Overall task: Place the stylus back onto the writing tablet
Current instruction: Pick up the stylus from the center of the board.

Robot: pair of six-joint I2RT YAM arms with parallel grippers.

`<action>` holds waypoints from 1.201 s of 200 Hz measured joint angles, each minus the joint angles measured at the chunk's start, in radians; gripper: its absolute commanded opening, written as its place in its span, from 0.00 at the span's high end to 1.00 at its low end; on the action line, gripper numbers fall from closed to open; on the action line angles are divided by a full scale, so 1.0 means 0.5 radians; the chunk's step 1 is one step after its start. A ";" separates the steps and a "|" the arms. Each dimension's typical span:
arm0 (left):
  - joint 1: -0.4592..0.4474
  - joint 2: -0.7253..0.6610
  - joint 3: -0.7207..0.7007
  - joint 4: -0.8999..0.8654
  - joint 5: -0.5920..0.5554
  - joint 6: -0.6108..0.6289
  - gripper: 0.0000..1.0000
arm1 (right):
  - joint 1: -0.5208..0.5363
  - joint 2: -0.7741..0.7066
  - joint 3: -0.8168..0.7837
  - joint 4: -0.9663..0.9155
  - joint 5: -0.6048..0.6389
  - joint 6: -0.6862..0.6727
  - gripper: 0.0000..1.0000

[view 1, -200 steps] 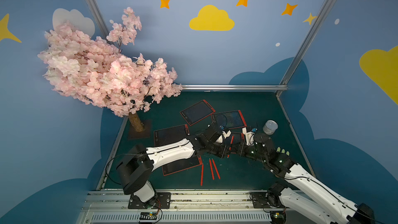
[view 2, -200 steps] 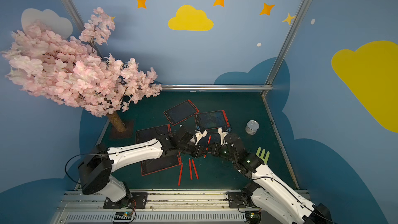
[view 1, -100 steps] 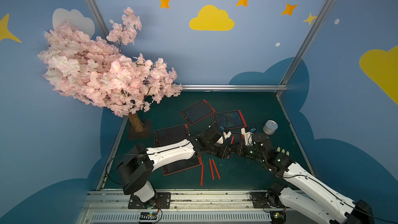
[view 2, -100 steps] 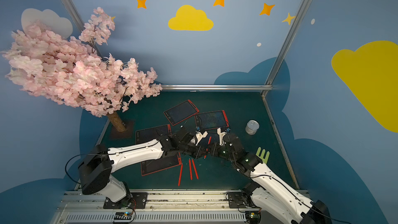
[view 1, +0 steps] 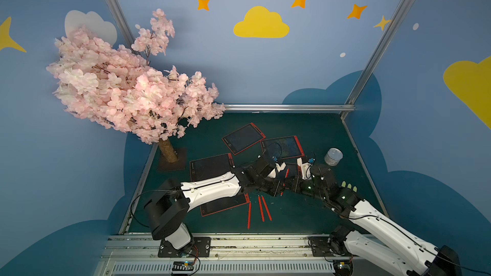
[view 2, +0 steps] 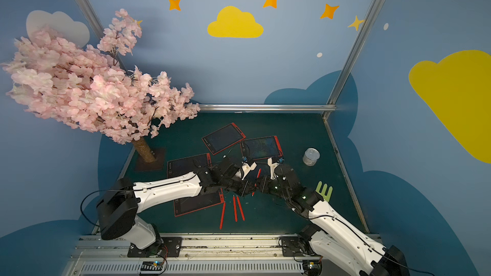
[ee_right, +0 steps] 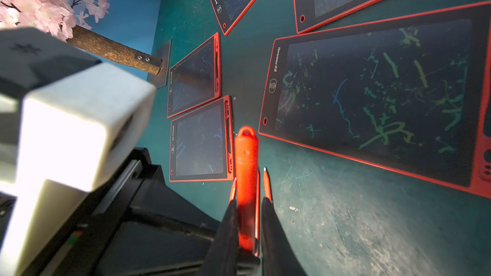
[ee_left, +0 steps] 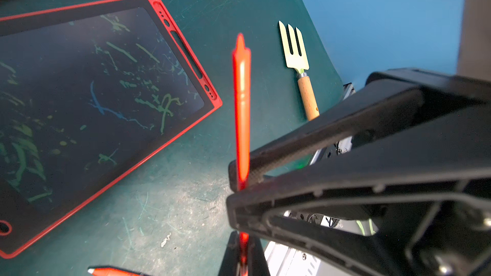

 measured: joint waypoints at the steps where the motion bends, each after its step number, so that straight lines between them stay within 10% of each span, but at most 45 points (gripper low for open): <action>1: -0.001 0.000 0.000 0.000 0.000 0.000 0.98 | 0.000 0.000 0.000 0.000 0.000 0.000 0.83; 113: -0.010 0.000 0.000 0.015 0.002 0.001 0.88 | 0.002 -0.014 0.001 -0.004 0.022 -0.017 0.89; 207: 0.019 -0.085 0.000 -0.050 0.035 0.059 0.47 | -0.028 -0.027 0.078 -0.189 0.136 -0.140 0.88; 240: 0.107 -0.272 0.005 -0.130 0.112 0.204 0.17 | -0.165 -0.080 0.117 -0.320 0.117 -0.220 0.88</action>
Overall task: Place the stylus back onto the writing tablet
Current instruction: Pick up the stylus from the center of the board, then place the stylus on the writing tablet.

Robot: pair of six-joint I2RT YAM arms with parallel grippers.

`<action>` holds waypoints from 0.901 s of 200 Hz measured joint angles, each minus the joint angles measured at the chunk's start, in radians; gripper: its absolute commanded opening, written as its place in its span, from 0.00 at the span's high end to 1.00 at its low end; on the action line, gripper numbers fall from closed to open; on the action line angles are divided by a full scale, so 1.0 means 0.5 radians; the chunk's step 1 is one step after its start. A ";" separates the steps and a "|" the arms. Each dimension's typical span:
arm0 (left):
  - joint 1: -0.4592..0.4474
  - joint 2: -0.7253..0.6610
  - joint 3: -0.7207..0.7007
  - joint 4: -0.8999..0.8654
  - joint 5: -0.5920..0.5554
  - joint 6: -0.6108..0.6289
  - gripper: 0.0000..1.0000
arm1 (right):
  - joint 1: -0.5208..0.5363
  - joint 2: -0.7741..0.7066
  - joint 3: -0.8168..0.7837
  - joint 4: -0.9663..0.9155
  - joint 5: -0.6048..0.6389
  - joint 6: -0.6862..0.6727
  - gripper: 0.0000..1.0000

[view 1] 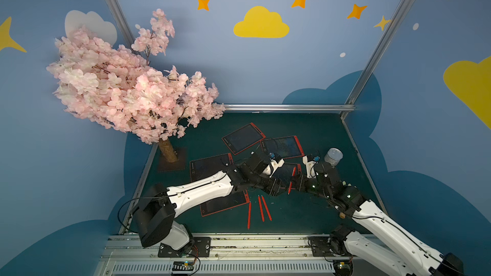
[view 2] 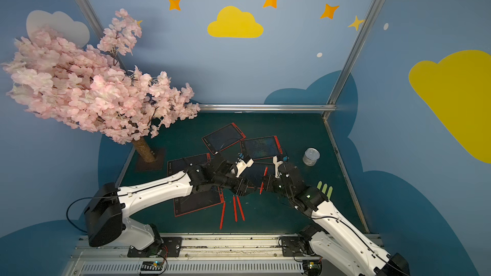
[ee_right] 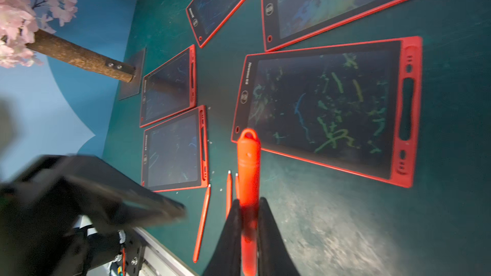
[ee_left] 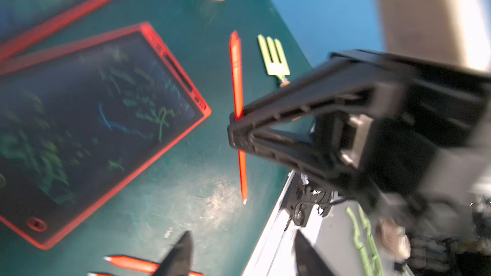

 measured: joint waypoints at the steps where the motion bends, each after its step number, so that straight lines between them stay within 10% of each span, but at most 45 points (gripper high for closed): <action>1: 0.002 -0.003 0.001 -0.002 0.002 0.008 0.16 | -0.008 -0.003 0.001 -0.005 -0.002 -0.005 0.88; 20: 0.040 -0.066 0.053 -0.077 0.068 0.128 0.01 | -0.115 -0.037 0.006 -0.072 -0.049 -0.049 0.87; 180: 0.038 -0.073 0.158 -0.055 0.159 1.054 0.01 | -0.587 0.784 0.594 -0.685 -0.104 -0.487 0.88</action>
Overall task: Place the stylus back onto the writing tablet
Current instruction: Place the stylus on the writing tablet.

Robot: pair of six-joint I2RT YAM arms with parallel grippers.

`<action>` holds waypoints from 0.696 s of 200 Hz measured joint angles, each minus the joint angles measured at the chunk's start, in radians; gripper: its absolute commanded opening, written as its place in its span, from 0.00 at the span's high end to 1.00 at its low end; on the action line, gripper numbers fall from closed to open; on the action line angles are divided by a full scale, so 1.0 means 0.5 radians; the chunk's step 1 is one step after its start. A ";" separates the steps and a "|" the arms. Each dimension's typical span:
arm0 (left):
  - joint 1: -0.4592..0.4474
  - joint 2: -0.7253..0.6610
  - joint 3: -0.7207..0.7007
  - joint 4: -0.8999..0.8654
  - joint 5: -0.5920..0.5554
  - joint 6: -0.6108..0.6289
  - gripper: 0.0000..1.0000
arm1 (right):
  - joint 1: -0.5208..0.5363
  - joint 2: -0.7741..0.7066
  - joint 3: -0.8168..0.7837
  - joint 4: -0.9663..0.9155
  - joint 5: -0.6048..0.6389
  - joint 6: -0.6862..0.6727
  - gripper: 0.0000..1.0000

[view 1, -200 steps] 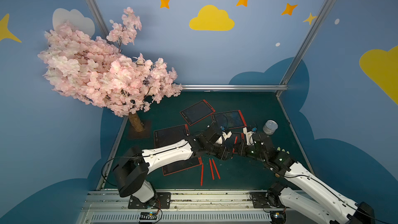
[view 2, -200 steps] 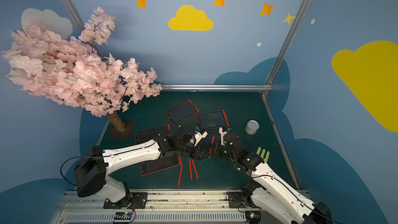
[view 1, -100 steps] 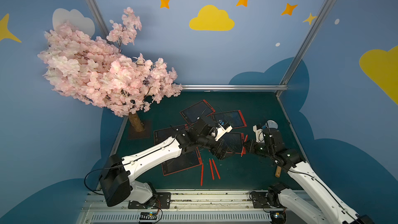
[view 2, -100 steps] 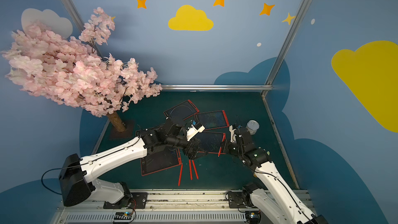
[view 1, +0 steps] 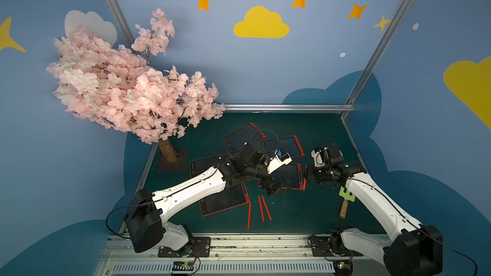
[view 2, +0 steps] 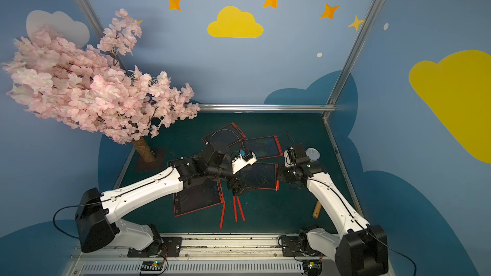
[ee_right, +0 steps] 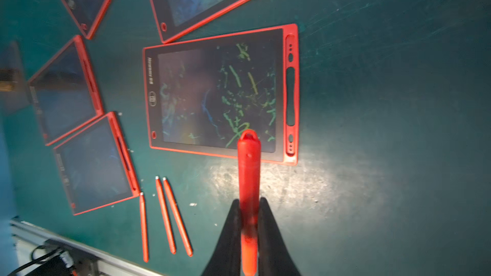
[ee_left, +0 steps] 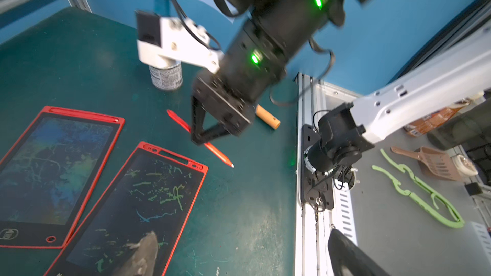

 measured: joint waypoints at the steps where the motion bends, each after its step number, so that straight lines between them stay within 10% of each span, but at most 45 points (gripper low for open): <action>1: -0.001 0.000 -0.002 -0.001 0.000 0.001 0.01 | -0.001 0.014 0.013 -0.008 0.002 -0.007 0.88; 139: -0.035 -0.159 -0.143 0.159 -0.148 -0.002 0.01 | -0.010 1.080 0.660 -0.336 0.075 -0.292 0.90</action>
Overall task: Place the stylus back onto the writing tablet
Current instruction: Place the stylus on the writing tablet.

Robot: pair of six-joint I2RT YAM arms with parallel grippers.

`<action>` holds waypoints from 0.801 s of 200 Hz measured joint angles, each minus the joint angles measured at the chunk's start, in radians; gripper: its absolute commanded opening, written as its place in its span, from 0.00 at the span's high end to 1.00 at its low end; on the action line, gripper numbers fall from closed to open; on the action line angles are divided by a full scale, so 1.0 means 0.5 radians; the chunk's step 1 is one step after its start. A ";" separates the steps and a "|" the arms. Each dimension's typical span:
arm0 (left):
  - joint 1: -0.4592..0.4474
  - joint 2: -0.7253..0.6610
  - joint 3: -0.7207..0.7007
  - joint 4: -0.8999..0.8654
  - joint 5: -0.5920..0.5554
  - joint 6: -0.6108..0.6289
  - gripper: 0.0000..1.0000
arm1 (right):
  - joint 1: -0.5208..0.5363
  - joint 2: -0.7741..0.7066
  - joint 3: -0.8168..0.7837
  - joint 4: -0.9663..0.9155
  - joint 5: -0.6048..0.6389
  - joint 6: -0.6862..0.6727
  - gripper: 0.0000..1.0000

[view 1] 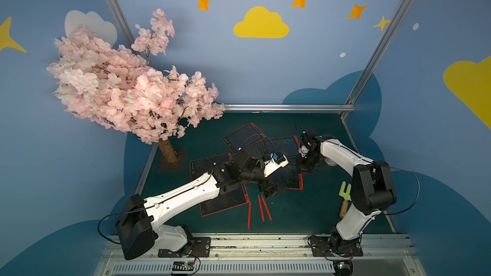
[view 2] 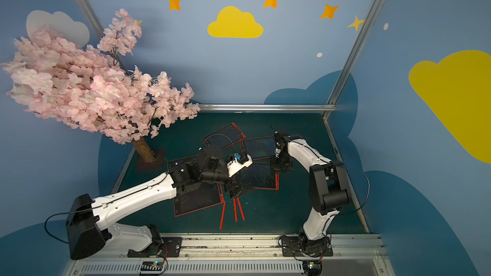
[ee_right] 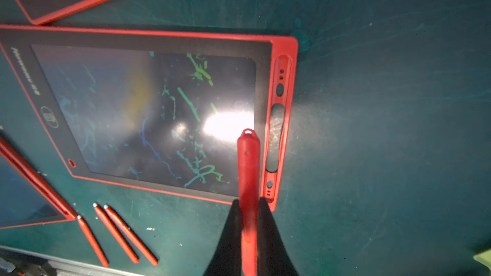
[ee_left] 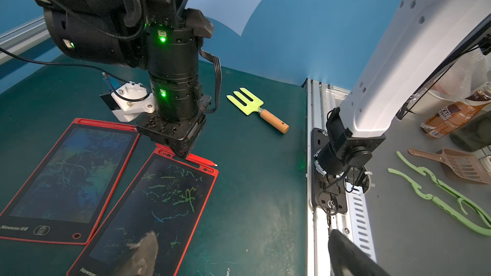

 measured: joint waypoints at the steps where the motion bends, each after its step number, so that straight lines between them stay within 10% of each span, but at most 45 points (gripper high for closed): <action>1: -0.001 0.001 0.000 -0.001 -0.002 0.001 0.01 | 0.000 0.000 0.000 0.000 0.001 0.001 0.90; 160: -0.063 0.014 0.000 -0.046 -0.097 0.065 0.01 | 0.018 0.098 -0.029 0.132 0.082 0.108 0.83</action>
